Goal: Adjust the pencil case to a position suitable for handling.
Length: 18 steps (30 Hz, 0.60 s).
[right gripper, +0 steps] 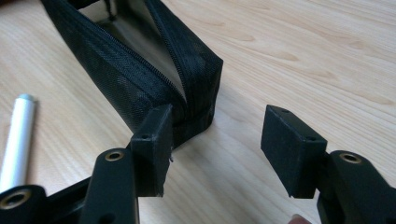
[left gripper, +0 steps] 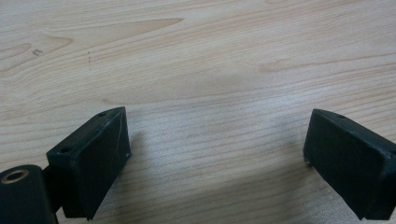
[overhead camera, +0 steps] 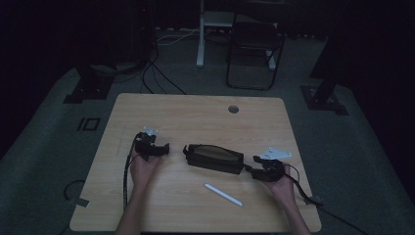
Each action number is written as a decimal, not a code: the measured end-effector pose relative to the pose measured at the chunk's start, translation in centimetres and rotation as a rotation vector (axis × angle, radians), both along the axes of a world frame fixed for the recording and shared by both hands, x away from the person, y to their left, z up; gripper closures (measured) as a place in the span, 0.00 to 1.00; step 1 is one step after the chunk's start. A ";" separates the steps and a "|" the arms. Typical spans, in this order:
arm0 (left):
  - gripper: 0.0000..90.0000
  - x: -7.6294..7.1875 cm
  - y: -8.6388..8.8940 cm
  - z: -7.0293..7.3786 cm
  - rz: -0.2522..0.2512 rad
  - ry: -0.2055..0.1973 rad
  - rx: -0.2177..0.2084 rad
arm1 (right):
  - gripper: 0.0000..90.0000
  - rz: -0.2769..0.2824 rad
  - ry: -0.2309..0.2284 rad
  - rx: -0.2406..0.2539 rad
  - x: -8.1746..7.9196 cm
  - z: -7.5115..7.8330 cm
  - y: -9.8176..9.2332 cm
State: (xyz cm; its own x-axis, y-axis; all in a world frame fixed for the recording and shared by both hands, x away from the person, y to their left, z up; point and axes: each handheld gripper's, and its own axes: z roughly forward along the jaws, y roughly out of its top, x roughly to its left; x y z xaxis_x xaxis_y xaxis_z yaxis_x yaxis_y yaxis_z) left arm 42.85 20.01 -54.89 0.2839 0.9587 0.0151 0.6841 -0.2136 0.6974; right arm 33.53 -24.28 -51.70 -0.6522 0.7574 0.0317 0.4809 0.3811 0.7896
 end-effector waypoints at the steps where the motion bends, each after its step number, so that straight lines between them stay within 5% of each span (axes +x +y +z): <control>1: 0.08 0.0 0.0 0.0 0.000 0.000 0.000 | 0.48 0.006 0.000 0.003 -0.1 0.0 0.2; 18: 0.08 0.0 0.0 0.0 0.000 -0.001 -0.001 | 0.48 0.041 0.021 0.019 -1.6 -0.5 1.0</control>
State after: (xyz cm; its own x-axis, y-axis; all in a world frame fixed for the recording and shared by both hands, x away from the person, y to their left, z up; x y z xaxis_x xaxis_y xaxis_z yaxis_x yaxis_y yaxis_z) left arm 42.88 20.01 -54.89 0.2836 0.9588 0.0146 0.6837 -0.2129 0.6980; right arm 31.95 -23.27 -52.25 -0.6816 0.7293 0.0599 0.4818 0.3857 0.7868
